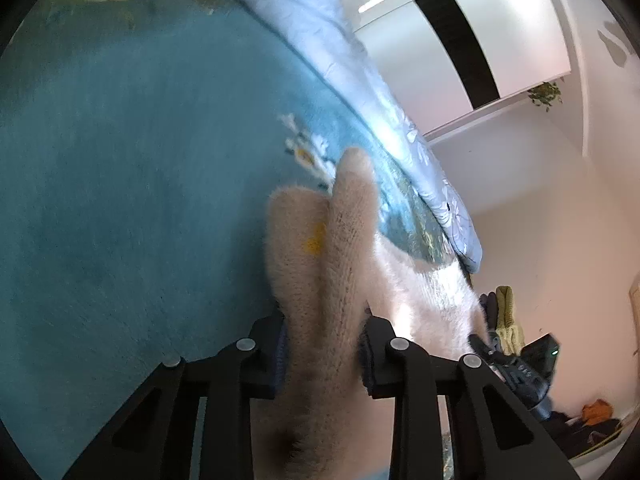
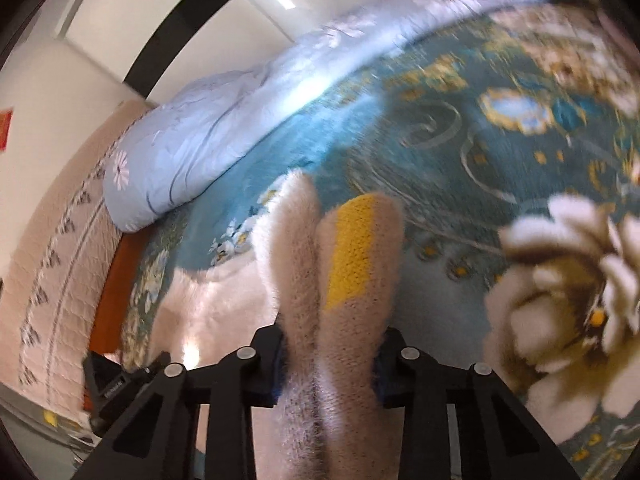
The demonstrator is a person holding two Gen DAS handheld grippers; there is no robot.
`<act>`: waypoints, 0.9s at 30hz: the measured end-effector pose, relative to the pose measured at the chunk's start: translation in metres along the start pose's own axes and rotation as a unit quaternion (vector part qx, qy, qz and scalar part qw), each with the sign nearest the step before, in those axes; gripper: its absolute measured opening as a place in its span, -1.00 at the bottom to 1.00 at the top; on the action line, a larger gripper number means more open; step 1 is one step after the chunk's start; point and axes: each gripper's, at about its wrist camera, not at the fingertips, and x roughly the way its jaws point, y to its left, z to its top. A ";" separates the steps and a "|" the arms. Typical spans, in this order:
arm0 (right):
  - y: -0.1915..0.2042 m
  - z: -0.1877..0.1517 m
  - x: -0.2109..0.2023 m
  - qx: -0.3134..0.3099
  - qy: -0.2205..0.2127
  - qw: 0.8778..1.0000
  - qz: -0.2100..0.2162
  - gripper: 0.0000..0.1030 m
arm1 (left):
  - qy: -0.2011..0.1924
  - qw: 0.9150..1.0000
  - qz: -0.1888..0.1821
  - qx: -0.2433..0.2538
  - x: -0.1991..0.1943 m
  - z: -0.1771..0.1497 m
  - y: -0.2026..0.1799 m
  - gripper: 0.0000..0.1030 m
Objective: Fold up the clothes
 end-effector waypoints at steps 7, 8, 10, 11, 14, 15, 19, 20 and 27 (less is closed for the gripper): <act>0.075 0.016 -0.012 -0.078 -0.008 0.996 0.031 -0.38 | -0.089 0.995 0.012 0.048 -0.065 0.016 -0.014 -0.47; 0.088 0.018 -0.012 -0.089 -0.011 0.995 0.042 -0.38 | -0.111 0.992 0.017 0.058 -0.081 0.019 -0.015 -0.47; 0.113 0.023 -0.010 -0.110 -0.021 0.991 0.072 -0.38 | -0.155 0.984 0.036 0.082 -0.112 0.027 -0.014 -0.47; 0.125 0.025 -0.009 -0.120 -0.027 0.989 0.088 -0.38 | -0.174 0.979 0.050 0.094 -0.125 0.029 -0.014 -0.47; 0.156 0.029 0.008 -0.144 -0.033 0.981 0.130 -0.38 | -0.209 0.970 0.075 0.101 -0.149 0.036 -0.004 -0.46; 0.163 0.029 0.015 -0.150 -0.032 0.979 0.138 -0.38 | -0.216 0.969 0.081 0.093 -0.155 0.038 0.005 -0.47; 0.175 0.028 0.064 -0.151 -0.006 0.977 0.151 -0.38 | -0.217 0.968 0.108 0.065 -0.157 0.047 0.034 -0.47; 0.175 0.027 0.077 -0.149 0.003 0.977 0.151 -0.38 | -0.214 0.968 0.117 0.062 -0.154 0.050 0.040 -0.47; 0.145 0.014 0.151 -0.113 0.062 0.986 0.109 -0.38 | -0.157 0.979 0.131 0.001 -0.119 0.053 0.075 -0.47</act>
